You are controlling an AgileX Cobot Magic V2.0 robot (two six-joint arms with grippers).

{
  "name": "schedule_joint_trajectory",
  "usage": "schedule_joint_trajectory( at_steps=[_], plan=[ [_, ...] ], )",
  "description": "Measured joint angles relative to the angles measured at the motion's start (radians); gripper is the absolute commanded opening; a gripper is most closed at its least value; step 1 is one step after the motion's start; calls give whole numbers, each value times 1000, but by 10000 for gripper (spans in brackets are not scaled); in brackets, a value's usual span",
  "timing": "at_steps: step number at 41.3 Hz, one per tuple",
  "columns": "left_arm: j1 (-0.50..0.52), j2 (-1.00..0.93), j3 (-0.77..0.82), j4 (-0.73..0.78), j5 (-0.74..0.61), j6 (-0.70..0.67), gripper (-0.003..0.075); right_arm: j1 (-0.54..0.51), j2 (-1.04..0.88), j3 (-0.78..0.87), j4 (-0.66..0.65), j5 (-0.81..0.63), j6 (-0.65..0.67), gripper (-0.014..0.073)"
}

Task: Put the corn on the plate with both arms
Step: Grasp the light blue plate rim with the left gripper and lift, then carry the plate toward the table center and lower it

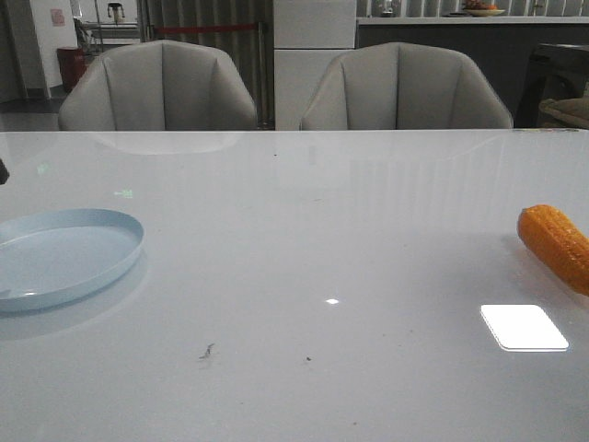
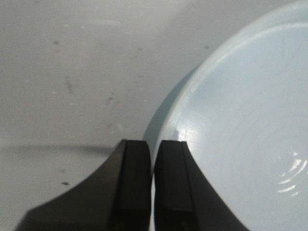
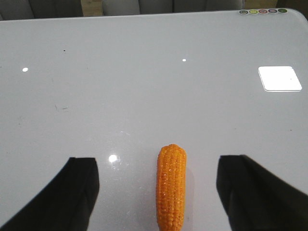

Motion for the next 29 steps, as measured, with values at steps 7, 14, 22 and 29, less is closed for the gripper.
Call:
schedule_joint_trajectory(
  at_steps=[7, 14, 22, 29],
  plan=[
    [-63, 7, -109, -111, 71, 83, 92, 0, 0, 0, 0, 0, 0, 606],
    [-140, 8, -239, -191, 129, 113, 92, 0, 0, 0, 0, 0, 0, 606],
    [-262, 8, -322, -206, 179, 119, 92, 0, 0, 0, 0, 2, 0, 606],
    [-397, 22, -329, -206, 191, 119, 92, 0, 0, 0, 0, 2, 0, 606]
  ],
)
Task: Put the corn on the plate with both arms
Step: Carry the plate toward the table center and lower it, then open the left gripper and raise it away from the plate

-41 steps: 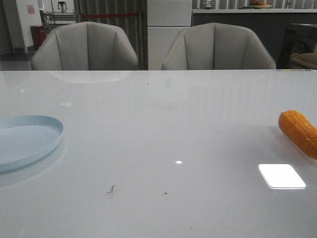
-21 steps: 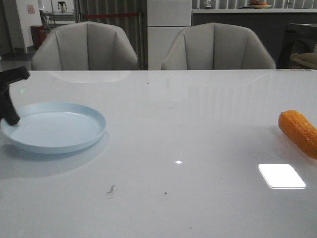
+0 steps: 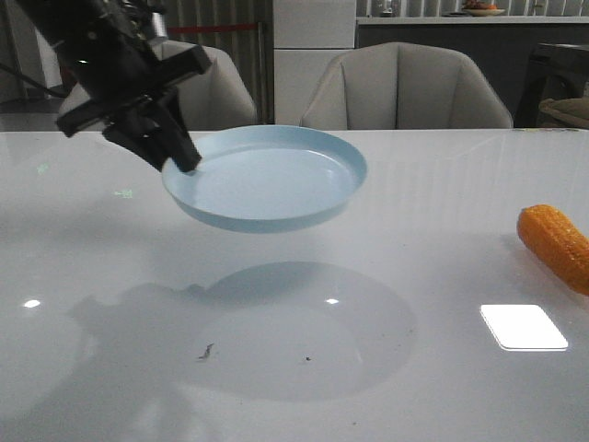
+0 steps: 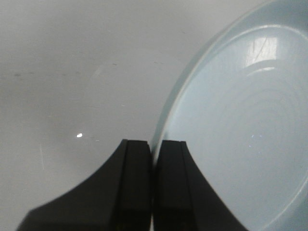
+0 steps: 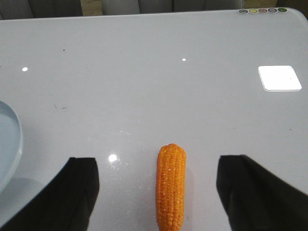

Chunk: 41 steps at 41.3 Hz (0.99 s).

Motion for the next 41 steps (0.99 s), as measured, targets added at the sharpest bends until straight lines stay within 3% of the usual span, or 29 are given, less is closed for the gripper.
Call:
schedule_joint_trajectory(
  at_steps=[7, 19, 24, 26, 30, 33, 41],
  plan=[
    [-76, 29, 0, 17, -15, -32, 93, 0, 0, 0, 0, 4, 0, 606],
    [-90, 120, 0, 49, -30, -55, 115, 0, 0, 0, 0, 17, 0, 606],
    [-90, 129, 0, 51, -30, -59, 261, 0, 0, 0, 0, 17, 0, 606],
    [-90, 132, 0, 53, -28, -59, 377, 0, 0, 0, 0, 17, 0, 606],
    [-91, 133, 0, 65, -19, -59, 531, 0, 0, 0, 0, 18, 0, 606],
    [-91, 133, 0, 69, -15, -59, 549, 0, 0, 0, 0, 18, 0, 606],
    [-91, 133, -29, 71, 25, -57, 505, 0, 0, 0, 0, 20, 0, 606]
  ],
)
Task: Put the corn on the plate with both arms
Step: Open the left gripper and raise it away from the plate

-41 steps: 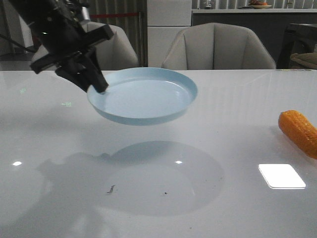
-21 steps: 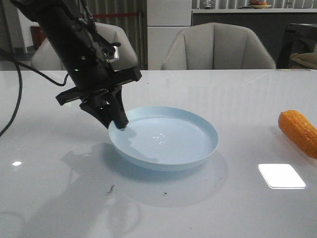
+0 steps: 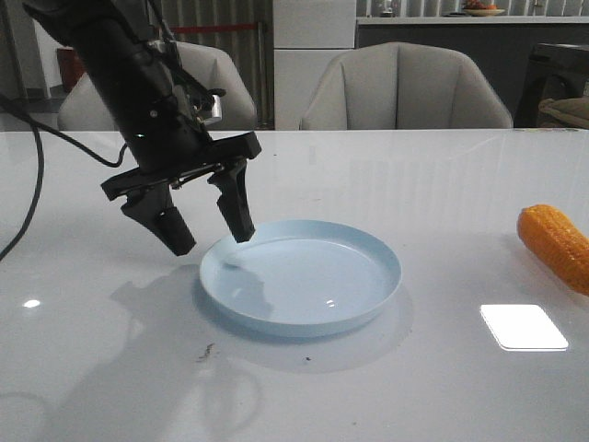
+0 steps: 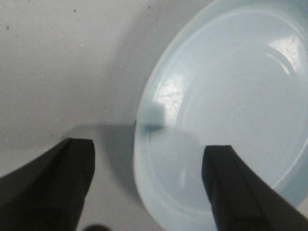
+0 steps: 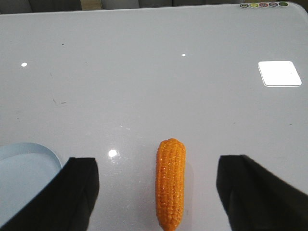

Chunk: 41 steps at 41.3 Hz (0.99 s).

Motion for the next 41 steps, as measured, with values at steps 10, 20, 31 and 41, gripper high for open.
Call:
schedule_joint_trajectory(
  at_steps=[10, 20, 31, 41],
  plan=[
    [44, -12, -171, 43, 27, 30, 504, 0, 0, 0, 0, 30, 0, 606],
    [115, -104, -303, 105, 51, 78, 504, 0, 0, 0, 0, 32, 0, 606],
    [193, -218, -312, 256, 67, 57, 504, 0, 0, 0, 0, 32, 0, 606],
    [236, -332, -305, 361, -9, 26, 504, 0, 0, 0, 0, 32, 0, 606]
  ],
)
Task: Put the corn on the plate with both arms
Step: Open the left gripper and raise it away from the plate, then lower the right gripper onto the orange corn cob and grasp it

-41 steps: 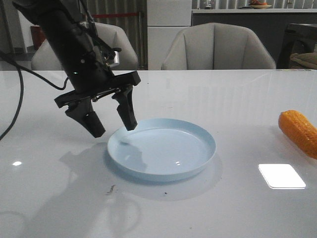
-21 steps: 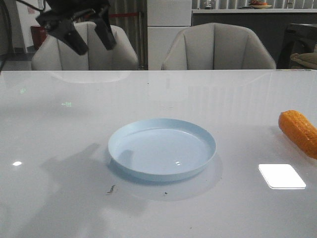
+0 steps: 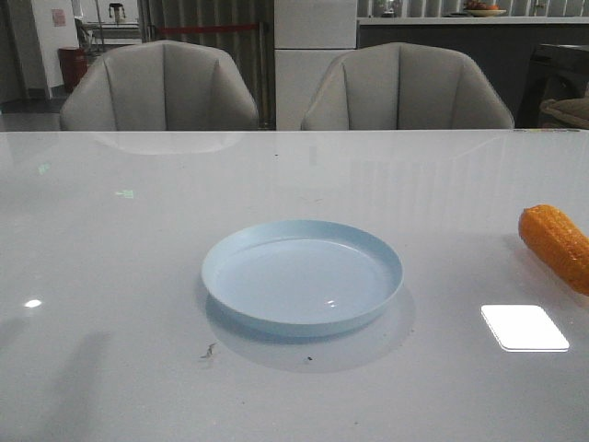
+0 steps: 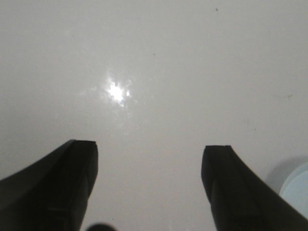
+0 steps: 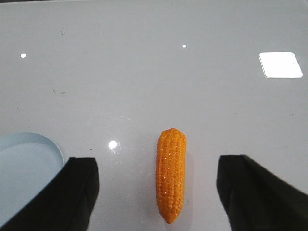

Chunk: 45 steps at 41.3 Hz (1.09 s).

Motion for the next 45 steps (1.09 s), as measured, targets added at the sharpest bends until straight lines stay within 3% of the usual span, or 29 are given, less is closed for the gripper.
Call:
schedule_joint_trajectory(
  at_steps=[7, 12, 23, 31, 36, 45],
  plan=[
    [0, -91, 101, 90, -89, -82, 504, 0, 0, 0, 0, 0, 0, 606],
    [2, -167, 257, 122, -153, -90, 504, 0, 0, 0, 0, 0, 0, 606],
    [2, -398, 786, 123, -411, -92, 504, 0, 0, 0, 0, 1, 0, 606],
    [40, -581, 1055, 92, -523, -93, 504, 0, 0, 0, 0, 10, 0, 606],
    [85, -672, 1148, 89, -561, -93, 504, 0, 0, 0, 0, 14, 0, 606],
    [127, -753, 1168, 89, -561, -93, 504, 0, 69, -35, 0, 19, 0, 606]
  ],
)
